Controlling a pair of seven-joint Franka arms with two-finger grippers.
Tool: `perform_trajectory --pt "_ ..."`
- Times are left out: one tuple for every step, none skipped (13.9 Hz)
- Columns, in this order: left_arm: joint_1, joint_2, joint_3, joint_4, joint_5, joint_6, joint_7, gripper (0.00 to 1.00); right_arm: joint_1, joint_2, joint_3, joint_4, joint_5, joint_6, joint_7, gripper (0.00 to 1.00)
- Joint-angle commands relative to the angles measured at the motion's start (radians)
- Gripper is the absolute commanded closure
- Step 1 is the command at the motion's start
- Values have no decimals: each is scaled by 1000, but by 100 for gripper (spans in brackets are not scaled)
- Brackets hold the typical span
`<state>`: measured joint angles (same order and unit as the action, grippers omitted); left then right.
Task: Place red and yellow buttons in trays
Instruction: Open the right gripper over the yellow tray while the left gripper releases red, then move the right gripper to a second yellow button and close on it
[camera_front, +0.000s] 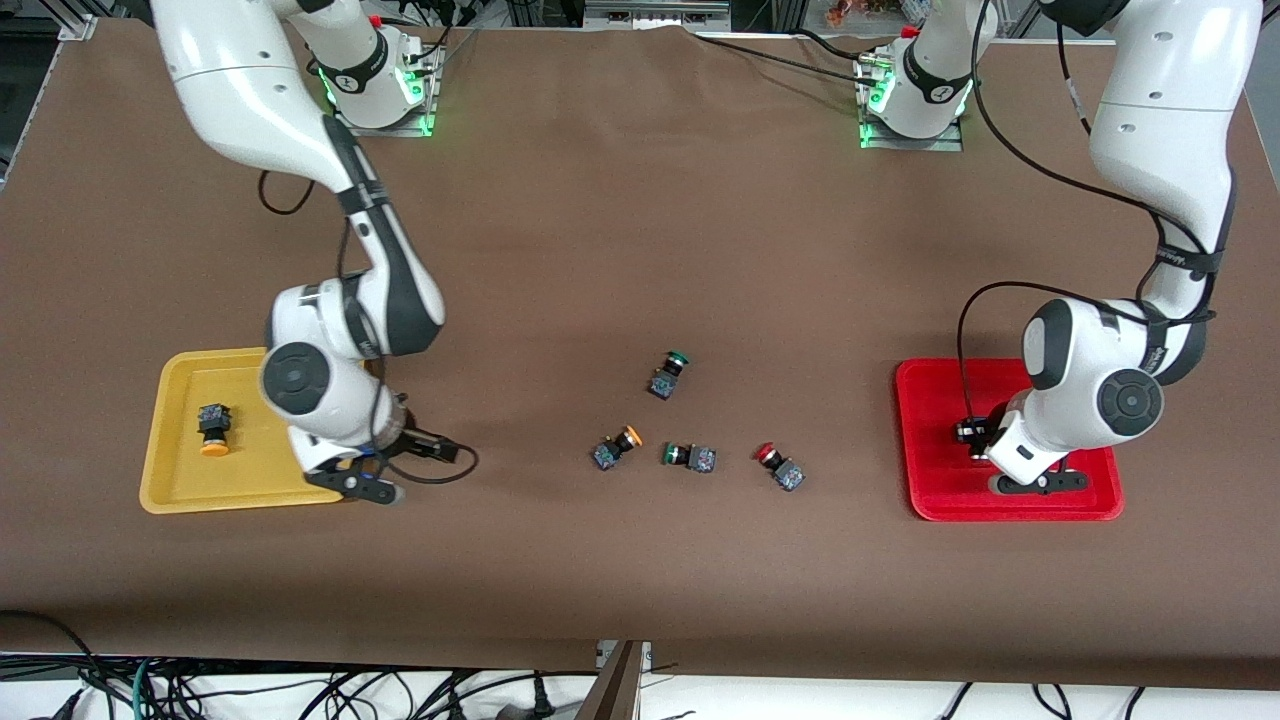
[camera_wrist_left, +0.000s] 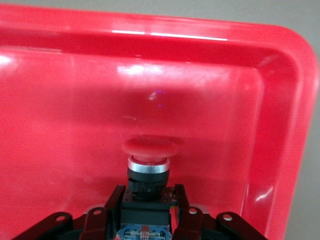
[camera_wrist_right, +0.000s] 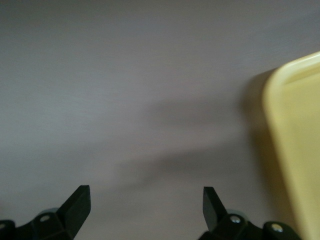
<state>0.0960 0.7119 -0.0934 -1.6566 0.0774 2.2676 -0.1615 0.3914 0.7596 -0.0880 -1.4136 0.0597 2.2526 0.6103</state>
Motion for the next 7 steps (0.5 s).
perform_trajectory --pt "-1 1 1 11 -19 10 -52 87 64 75 -10 53 0 121 194 1" --pt "1 1 1 14 -19 10 -58 75 82 87 -10 59 0 163 248 1" --pt "1 4 1 15 -19 12 -61 43 101 102 -10 80 0 174 296 1" --pt "1 9 1 17 -18 12 -62 10 119 119 -10 114 0 173 349 2" --pt "1 8 1 17 -18 12 -62 0 139 148 -10 158 -1 174 408 2" --pt "1 5 1 17 -18 12 -58 0 156 179 -12 210 -3 173 454 2" --pt "1 0 1 17 -16 10 -49 0 168 208 -13 250 -4 173 486 2"
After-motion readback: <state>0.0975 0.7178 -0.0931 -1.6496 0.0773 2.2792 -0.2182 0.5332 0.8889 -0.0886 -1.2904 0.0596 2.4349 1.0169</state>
